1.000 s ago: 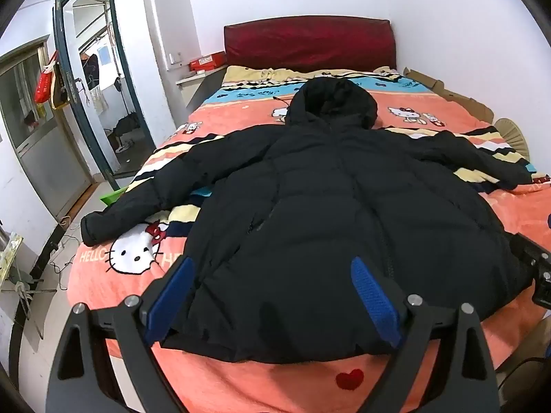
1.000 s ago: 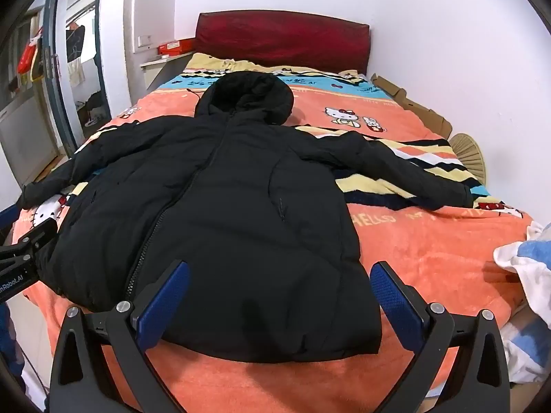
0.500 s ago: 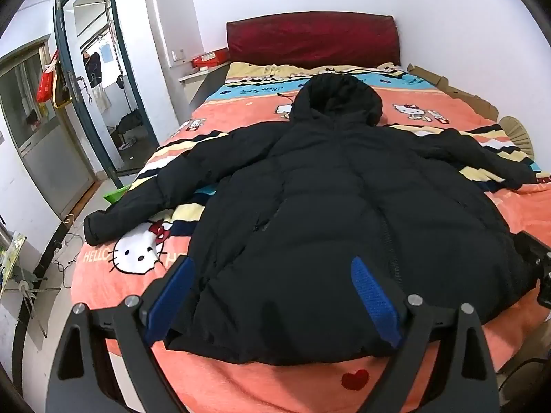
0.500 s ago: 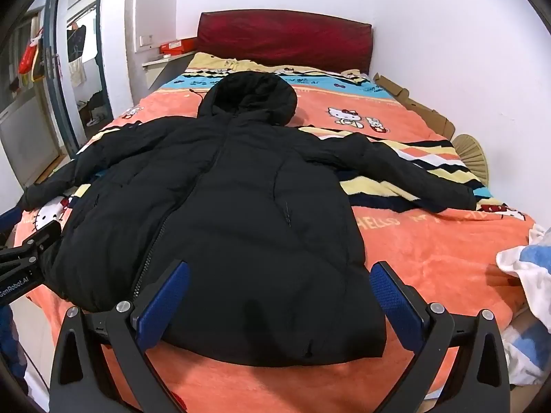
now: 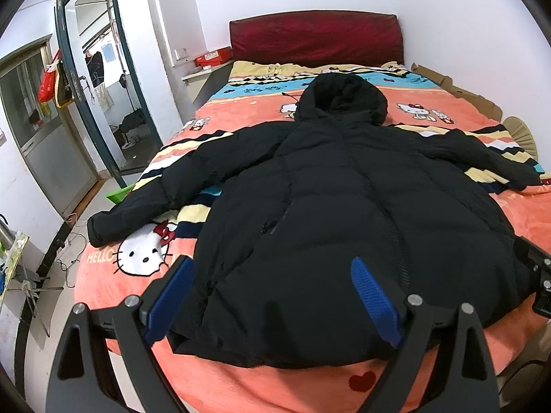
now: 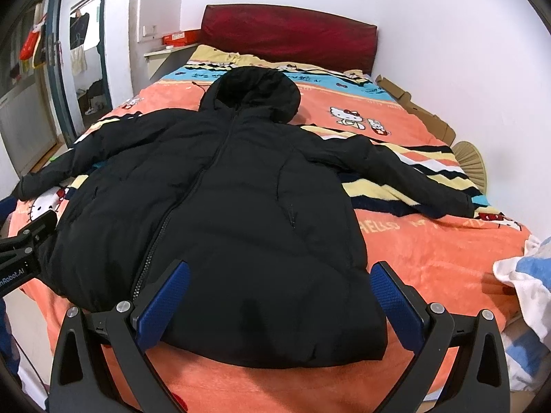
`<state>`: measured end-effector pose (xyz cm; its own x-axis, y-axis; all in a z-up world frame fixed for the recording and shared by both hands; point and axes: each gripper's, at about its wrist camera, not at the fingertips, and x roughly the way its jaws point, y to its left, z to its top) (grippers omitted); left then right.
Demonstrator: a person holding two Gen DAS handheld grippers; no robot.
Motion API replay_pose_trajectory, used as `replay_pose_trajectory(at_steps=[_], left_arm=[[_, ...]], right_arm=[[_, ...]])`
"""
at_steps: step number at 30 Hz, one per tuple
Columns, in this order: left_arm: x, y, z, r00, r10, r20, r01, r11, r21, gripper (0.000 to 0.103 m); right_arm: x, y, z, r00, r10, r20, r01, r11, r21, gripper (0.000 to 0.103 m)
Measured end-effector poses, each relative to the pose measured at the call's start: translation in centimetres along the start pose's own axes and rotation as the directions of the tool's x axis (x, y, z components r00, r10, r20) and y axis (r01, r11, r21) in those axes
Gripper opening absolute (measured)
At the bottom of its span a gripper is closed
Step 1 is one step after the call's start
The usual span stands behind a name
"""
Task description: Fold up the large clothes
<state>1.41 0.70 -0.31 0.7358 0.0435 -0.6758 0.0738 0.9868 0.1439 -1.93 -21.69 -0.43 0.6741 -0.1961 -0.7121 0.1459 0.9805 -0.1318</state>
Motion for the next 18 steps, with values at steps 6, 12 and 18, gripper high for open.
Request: replay_pose_trajectory(at_steps=[6, 12, 18], left_arm=[[0.00, 0.12, 0.12, 1.000, 0.001, 0.003, -0.001, 1.000, -0.004, 0.093], [-0.02, 0.11, 0.26, 1.000, -0.001, 0.004, 0.001, 1.000, -0.005, 0.093], [-0.24, 0.17, 0.78, 1.000, -0.024, 0.016, 0.024, 1.000, -0.006, 0.093]], right_arm=[[-0.13, 0.38, 0.31, 1.000, -0.003, -0.004, 0.003, 1.000, -0.018, 0.103], [-0.15, 0.79, 0.77, 1.000, -0.007, -0.007, 0.007, 0.999, -0.032, 0.103], [-0.29, 0.89, 1.02, 1.000, -0.010, -0.003, 0.010, 0.999, -0.040, 0.103]])
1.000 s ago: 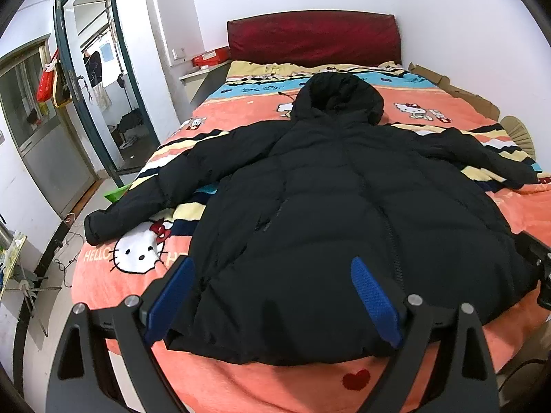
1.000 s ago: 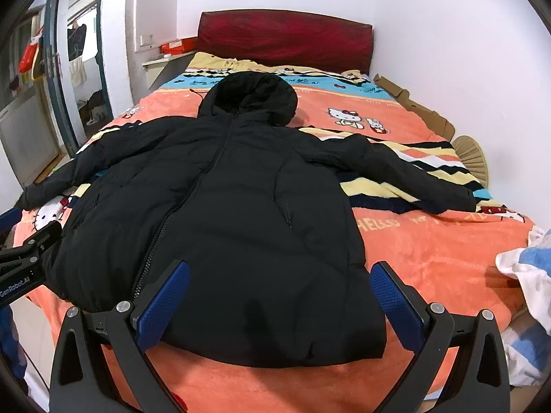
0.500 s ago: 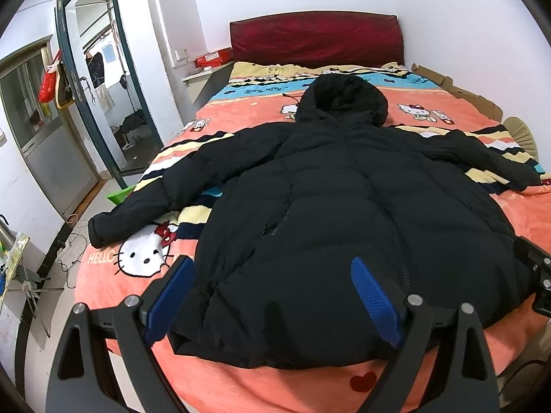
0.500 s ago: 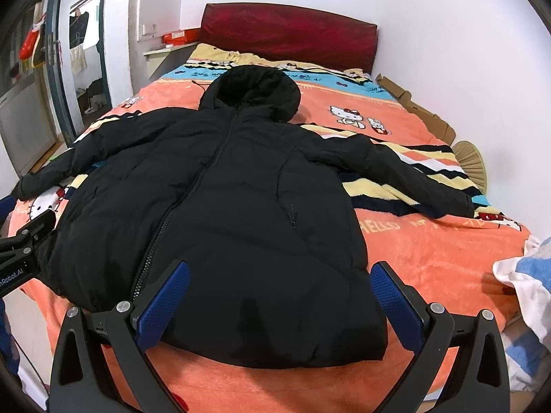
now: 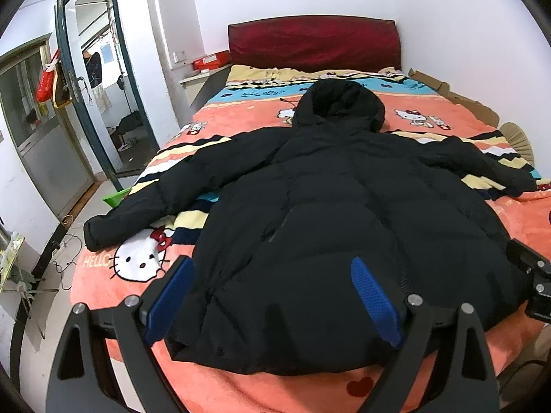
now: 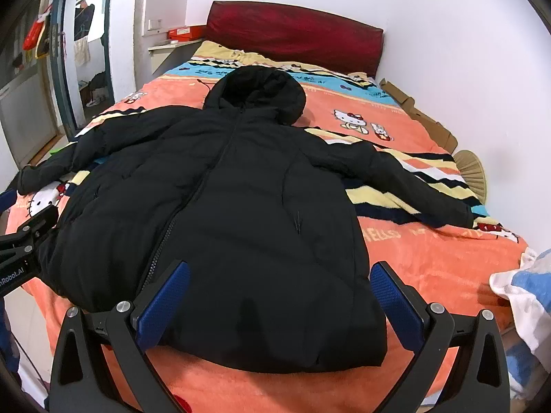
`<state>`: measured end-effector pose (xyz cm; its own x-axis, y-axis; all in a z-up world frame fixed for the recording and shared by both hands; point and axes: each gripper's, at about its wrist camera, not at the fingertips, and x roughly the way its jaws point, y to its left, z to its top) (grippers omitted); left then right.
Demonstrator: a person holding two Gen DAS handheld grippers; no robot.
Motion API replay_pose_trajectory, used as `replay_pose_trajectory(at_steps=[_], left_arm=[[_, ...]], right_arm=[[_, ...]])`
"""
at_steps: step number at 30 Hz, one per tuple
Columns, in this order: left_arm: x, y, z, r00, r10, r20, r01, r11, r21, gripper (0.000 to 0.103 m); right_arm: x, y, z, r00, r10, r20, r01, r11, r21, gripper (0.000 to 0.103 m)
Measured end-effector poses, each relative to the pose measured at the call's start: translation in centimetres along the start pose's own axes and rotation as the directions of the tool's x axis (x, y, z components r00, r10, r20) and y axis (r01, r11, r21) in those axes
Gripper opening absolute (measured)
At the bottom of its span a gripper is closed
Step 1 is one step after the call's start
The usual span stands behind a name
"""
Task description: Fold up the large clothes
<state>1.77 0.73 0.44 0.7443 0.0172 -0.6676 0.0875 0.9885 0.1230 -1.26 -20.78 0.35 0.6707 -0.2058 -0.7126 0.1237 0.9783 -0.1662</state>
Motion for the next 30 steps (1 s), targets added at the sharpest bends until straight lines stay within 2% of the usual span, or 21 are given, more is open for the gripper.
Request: replay_pose_trajectory(at_steps=[17, 30], left_arm=[[0.2, -1.0, 0.3, 0.999, -0.041, 0.010, 0.040, 0.999, 0.034, 0.093], [1.6, -1.5, 1.1, 0.998, -0.056, -0.022, 0.057, 0.997, 0.051, 0.093]], right_arm=[[1.1, -0.6, 0.2, 1.000, 0.005, -0.018, -0.005, 1.000, 0.013, 0.103], [2.5, -1.4, 0.7, 1.000, -0.004, -0.026, 0.005, 1.000, 0.031, 0.102]])
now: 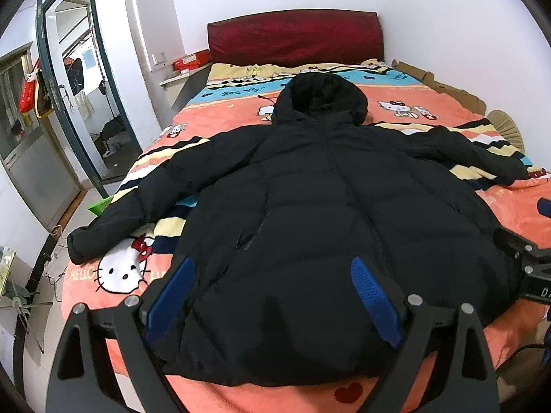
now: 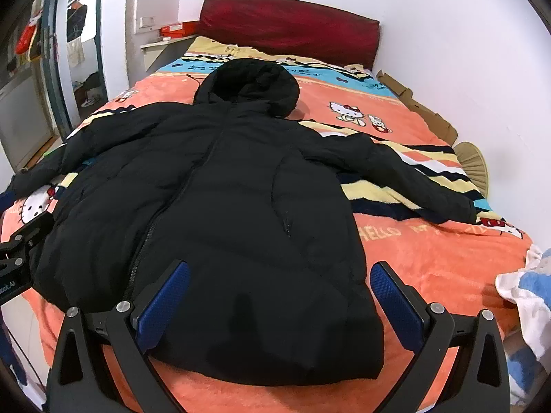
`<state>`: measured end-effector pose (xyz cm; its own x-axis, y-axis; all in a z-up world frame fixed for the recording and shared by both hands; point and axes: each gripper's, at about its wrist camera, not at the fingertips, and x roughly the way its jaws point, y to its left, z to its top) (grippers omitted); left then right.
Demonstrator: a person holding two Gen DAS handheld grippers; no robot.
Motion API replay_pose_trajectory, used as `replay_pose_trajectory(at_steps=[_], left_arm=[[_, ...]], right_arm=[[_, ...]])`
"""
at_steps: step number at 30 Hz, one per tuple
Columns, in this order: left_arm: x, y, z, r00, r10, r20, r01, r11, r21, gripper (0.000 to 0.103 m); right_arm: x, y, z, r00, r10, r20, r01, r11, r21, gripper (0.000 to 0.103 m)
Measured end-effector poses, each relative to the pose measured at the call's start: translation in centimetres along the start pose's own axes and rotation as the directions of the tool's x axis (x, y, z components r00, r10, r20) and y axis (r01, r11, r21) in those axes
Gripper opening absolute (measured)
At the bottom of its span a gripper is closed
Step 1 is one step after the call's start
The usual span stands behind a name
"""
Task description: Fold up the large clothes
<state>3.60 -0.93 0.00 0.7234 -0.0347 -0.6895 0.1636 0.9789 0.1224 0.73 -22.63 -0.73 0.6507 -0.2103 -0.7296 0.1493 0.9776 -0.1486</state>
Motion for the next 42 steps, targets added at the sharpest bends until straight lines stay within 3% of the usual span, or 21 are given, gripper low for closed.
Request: replay_pose_trajectory(at_steps=[11, 15, 18, 24, 27, 30, 33, 39, 42], left_arm=[[1.4, 1.7, 2.1, 0.999, -0.052, 0.016, 0.052, 0.998, -0.037, 0.093], [2.8, 2.5, 3.8, 1.000, -0.012, 0.017, 0.013, 0.998, -0.056, 0.093], [4.4, 3.6, 5.0, 1.000, 0.006, -0.003, -0.006, 0.997, -0.079, 0.093], [8.2, 5.4, 7.2, 0.995, 0.039, -0.093, -0.052, 0.990, -0.133, 0.093], [9.2, 5.9, 8.3, 0.992, 0.094, -0.085, -0.105, 0.984, -0.145, 0.093], [10.0, 6.2, 9.4, 0.990, 0.117, -0.079, -0.128, 0.978, -0.162, 0.093], [10.6, 6.6, 10.2, 0.986, 0.154, -0.067, -0.164, 0.970, -0.180, 0.093], [12.8, 7.4, 10.9, 0.975, 0.197, -0.099, -0.213, 0.955, -0.205, 0.093], [13.8, 7.5, 10.9, 0.972, 0.204, -0.113, -0.224, 0.952, -0.209, 0.093]], right_arm=[[1.3, -2.9, 3.3, 0.999, -0.014, 0.033, 0.012, 0.998, 0.058, 0.102], [3.1, -6.8, 5.0, 0.999, -0.033, 0.042, 0.027, 0.989, 0.145, 0.102], [4.9, -11.0, 6.5, 0.994, -0.104, 0.044, 0.093, 0.974, 0.208, 0.102], [10.3, -21.9, 9.2, 0.975, -0.220, -0.024, 0.215, 0.919, 0.329, 0.103], [14.2, -27.7, 10.0, 0.948, -0.299, -0.109, 0.318, 0.881, 0.351, 0.102], [16.7, -32.1, 9.8, 0.933, -0.316, -0.170, 0.358, 0.848, 0.390, 0.103], [18.9, -36.4, 9.4, 0.905, -0.359, -0.227, 0.424, 0.804, 0.418, 0.103], [22.9, -44.3, 6.8, 0.887, -0.327, -0.325, 0.457, 0.720, 0.522, 0.102], [24.4, -46.4, 5.4, 0.892, -0.283, -0.353, 0.445, 0.686, 0.575, 0.102]])
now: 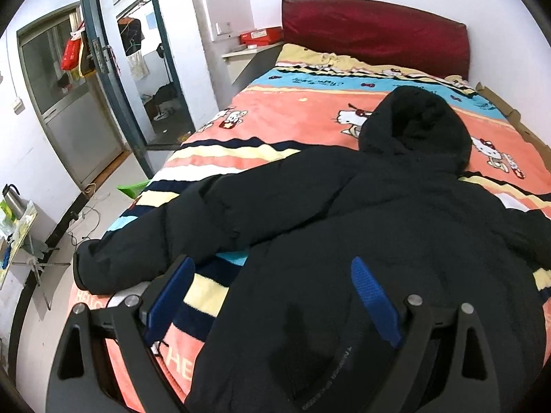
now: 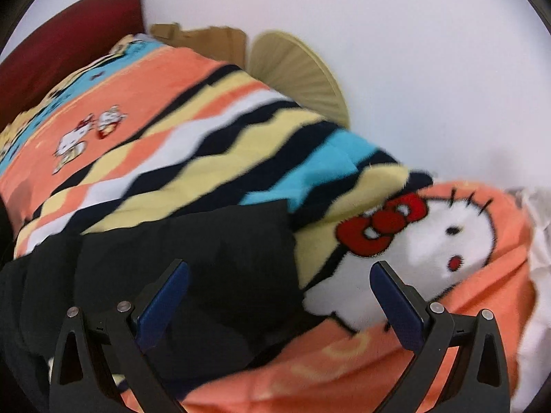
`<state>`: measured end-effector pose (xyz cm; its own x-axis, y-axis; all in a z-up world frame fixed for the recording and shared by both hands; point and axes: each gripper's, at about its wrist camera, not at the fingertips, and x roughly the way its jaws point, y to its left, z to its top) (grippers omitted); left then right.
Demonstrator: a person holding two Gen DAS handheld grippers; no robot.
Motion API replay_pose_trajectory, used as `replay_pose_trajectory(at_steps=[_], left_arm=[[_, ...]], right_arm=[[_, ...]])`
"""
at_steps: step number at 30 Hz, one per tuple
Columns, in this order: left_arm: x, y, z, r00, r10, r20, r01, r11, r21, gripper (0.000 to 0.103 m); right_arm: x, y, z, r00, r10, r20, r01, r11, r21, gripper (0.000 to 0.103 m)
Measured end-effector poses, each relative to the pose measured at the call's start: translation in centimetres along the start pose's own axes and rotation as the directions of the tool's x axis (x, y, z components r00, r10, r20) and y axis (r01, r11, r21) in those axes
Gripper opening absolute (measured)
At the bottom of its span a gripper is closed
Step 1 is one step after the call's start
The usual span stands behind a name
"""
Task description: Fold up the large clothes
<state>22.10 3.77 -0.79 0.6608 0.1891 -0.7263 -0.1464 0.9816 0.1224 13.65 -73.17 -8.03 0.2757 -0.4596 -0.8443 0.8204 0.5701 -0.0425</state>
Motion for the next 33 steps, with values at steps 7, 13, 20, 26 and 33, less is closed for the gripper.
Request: replay_pose_trajectory(at_steps=[7, 13, 20, 26, 33], left_arm=[[1.1, 0.1, -0.4, 1.000, 0.004, -0.028, -0.004, 1.000, -0.004, 0.093], [0.9, 0.3, -0.6, 1.000, 0.002, -0.023, -0.002, 1.000, -0.004, 0.093], [-0.5, 0.5, -0.8, 0.999, -0.034, 0.017, 0.034, 0.999, -0.011, 0.093], [-2.7, 1.1, -0.7, 0.994, -0.075, 0.074, 0.076, 0.997, -0.004, 0.093], [-4.6, 3.8, -1.2, 0.991, -0.093, 0.092, 0.098, 0.994, -0.044, 0.093]], right_arm=[[3.6, -0.3, -0.7, 0.989, 0.112, -0.096, -0.105, 0.992, 0.071, 0.074], [3.4, 1.7, -1.1, 0.984, 0.148, -0.101, -0.147, 0.989, 0.017, 0.033], [-0.4, 2.9, -1.0, 0.968, 0.250, -0.030, -0.251, 0.968, -0.019, 0.014], [-6.4, 5.4, -0.9, 0.916, 0.398, 0.047, -0.395, 0.917, -0.060, 0.012], [-15.3, 12.0, -1.4, 0.832, 0.548, 0.083, -0.523, 0.826, -0.210, 0.011]])
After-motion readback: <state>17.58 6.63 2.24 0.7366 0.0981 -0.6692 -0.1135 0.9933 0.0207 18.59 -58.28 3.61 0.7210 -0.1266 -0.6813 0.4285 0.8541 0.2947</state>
